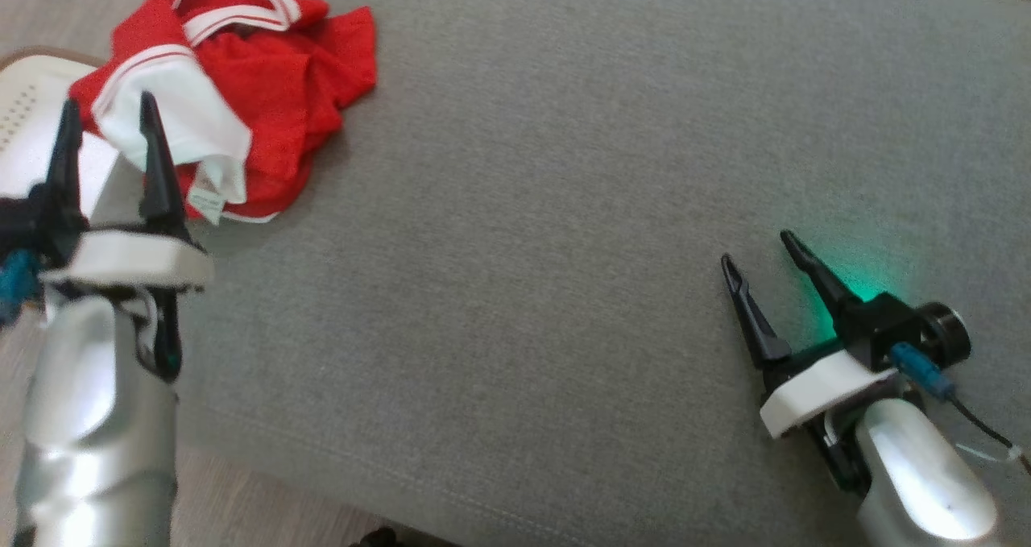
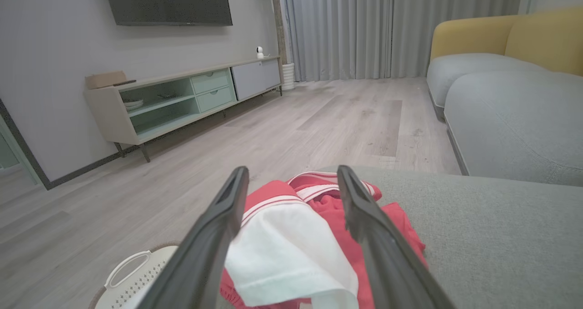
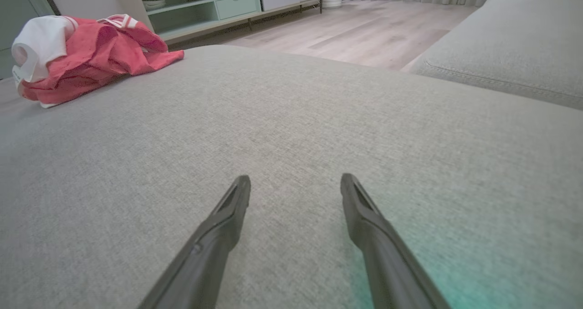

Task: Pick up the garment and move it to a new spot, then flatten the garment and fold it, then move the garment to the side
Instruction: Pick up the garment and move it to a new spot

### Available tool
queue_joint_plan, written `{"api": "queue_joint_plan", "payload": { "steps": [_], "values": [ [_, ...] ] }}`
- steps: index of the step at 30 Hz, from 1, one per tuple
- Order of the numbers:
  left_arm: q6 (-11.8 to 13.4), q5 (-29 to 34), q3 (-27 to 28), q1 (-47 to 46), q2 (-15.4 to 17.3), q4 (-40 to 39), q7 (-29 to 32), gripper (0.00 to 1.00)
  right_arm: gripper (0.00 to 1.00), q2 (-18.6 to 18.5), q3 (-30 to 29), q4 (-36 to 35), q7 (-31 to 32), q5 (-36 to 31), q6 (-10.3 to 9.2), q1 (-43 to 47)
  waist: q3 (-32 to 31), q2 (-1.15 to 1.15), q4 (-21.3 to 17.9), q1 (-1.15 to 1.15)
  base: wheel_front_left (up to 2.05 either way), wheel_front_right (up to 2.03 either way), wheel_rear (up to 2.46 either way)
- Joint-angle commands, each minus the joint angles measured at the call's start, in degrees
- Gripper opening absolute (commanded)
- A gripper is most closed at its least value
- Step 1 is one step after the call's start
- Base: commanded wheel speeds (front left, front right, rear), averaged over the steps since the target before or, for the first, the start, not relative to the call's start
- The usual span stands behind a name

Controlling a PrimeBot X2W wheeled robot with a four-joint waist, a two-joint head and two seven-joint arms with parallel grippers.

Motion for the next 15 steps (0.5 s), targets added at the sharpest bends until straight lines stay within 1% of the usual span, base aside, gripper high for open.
{"api": "queue_joint_plan", "payload": {
  "steps": [1, 8, 9, 10, 15],
  "values": [
    [0.0, 0.0, 1.5, -2.7, 3.4, 0.9, -0.4, 1.00, 1.00, -1.0, 1.2, -1.3, -0.6, 0.3, -0.04, -1.2, 1.6, 0.00, -1.6, -0.01, 0.00, 0.00, 0.00],
    [0.3, -3.1, 3.6, -10.1, 4.9, 15.6, 0.4, 1.00, 1.00, -2.4, 2.0, -2.9, -0.6, 0.9, -0.04, -2.3, 4.6, 0.00, -4.5, -0.01, 0.00, 0.00, 0.00],
    [1.0, -3.8, 4.2, -11.2, 5.2, 19.2, 0.9, 1.00, 1.00, -2.8, 2.2, -3.1, -0.6, 1.0, -0.04, -2.5, 5.3, 0.00, -5.1, -0.01, 0.00, 0.00, 0.00],
    [1.0, -3.8, 4.2, -11.2, 5.2, 19.2, 0.9, 1.00, 1.00, -2.8, 2.2, -3.1, -0.6, 1.0, -0.04, -2.5, 5.3, 0.00, -5.1, -0.01, 0.00, 0.00, 0.00],
    [2.7, -5.5, 5.7, -12.9, 5.4, 25.6, 1.7, 1.00, 1.00, -3.3, 2.1, -3.3, -0.6, 1.4, -0.04, -2.8, 6.5, 0.00, -6.2, -0.01, 0.00, 0.00, 0.00]
  ]
}}
